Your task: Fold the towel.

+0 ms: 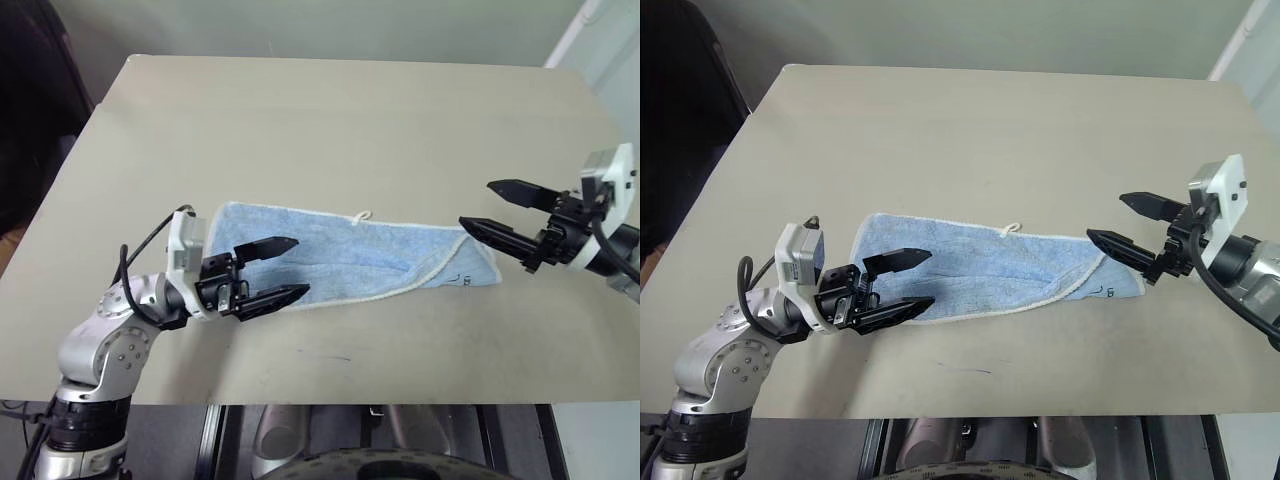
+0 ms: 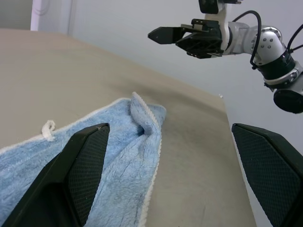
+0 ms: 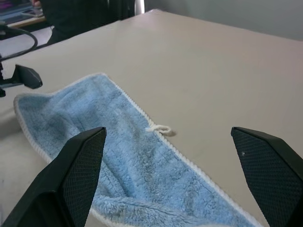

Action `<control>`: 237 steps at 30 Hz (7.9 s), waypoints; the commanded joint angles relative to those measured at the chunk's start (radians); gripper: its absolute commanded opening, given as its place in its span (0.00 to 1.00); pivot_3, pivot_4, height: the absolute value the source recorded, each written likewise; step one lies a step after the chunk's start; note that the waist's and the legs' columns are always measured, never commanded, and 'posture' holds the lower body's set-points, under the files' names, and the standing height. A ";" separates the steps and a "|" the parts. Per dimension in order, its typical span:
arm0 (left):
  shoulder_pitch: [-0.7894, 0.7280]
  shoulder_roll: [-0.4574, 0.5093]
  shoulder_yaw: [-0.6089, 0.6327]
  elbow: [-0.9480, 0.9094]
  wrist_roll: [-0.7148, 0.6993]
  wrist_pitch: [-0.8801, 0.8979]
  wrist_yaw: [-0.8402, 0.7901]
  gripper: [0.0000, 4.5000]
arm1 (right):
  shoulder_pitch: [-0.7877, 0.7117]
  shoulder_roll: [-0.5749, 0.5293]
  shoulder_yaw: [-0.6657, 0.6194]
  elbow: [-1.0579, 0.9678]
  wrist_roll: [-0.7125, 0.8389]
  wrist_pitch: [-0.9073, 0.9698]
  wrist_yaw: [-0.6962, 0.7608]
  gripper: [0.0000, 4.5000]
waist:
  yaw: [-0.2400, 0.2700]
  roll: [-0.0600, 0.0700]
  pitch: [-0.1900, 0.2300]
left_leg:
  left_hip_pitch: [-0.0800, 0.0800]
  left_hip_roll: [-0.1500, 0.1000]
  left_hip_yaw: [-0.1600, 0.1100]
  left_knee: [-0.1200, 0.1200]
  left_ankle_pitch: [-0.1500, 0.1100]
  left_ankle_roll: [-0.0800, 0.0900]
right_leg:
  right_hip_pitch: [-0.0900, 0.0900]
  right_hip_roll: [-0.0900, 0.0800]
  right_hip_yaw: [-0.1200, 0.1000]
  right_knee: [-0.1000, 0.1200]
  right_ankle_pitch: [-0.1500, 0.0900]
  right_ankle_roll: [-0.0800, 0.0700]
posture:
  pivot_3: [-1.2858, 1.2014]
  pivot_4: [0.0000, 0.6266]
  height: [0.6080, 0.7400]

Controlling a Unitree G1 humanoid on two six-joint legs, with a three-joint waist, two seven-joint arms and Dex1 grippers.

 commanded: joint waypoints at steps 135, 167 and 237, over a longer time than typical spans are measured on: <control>-0.756 0.141 0.064 1.445 0.488 -0.387 -0.079 1.00 | -0.567 -0.057 -0.039 0.141 -0.087 0.124 0.310 0.00 | 0.006 0.002 0.003 | -0.012 -0.002 0.000 0.001 0.013 -0.010 | -0.015 -0.003 0.000 0.012 0.005 -0.012 | 0.52 0.24 0.68; -0.923 -0.061 -0.056 1.544 0.688 -0.428 -0.198 1.00 | -0.626 -0.137 -0.062 0.082 0.161 0.217 0.188 0.00 | 0.018 0.002 0.002 | -0.029 -0.003 0.002 0.025 0.008 0.007 | -0.028 -0.005 0.001 0.025 0.008 -0.002 | 0.52 0.24 0.68; -1.270 0.078 0.124 1.645 0.785 -0.723 0.526 0.01 | -0.869 0.138 0.322 0.822 -0.598 -0.487 0.105 0.00 | -0.001 0.003 0.003 | -0.037 -0.002 0.009 0.037 0.009 0.010 | -0.039 -0.005 0.004 0.033 0.020 0.004 | 0.52 0.24 0.68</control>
